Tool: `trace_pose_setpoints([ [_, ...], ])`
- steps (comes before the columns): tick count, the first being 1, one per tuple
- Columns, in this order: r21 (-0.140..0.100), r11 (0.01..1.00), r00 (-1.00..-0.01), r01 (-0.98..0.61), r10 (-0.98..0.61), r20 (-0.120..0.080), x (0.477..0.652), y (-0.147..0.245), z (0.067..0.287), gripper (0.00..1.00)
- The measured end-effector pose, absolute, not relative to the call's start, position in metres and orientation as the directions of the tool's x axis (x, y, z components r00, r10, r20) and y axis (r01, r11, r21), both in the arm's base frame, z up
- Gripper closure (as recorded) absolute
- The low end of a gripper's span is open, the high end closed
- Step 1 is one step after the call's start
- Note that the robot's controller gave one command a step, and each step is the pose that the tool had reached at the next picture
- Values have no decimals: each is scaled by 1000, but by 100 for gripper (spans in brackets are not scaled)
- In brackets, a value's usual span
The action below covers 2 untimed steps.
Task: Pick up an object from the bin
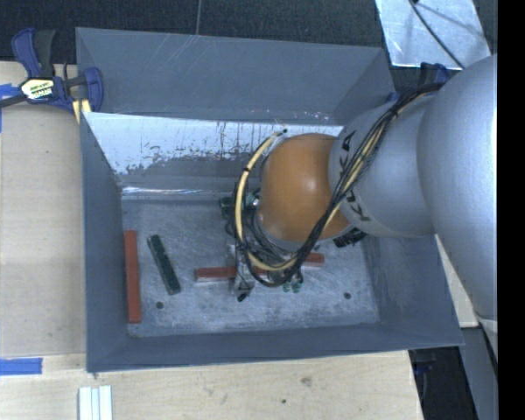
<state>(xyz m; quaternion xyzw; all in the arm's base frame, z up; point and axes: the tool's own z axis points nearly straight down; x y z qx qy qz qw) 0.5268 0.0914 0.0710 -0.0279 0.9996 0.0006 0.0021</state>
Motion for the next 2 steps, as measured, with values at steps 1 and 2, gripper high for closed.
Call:
trace_pose_setpoints([
  [1, -1, 995, -995, -101, -101, -1, 492, 50, 70, 100],
  [2, -1, 996, -996, -88, -88, -11, 501, 41, 212, 100],
])
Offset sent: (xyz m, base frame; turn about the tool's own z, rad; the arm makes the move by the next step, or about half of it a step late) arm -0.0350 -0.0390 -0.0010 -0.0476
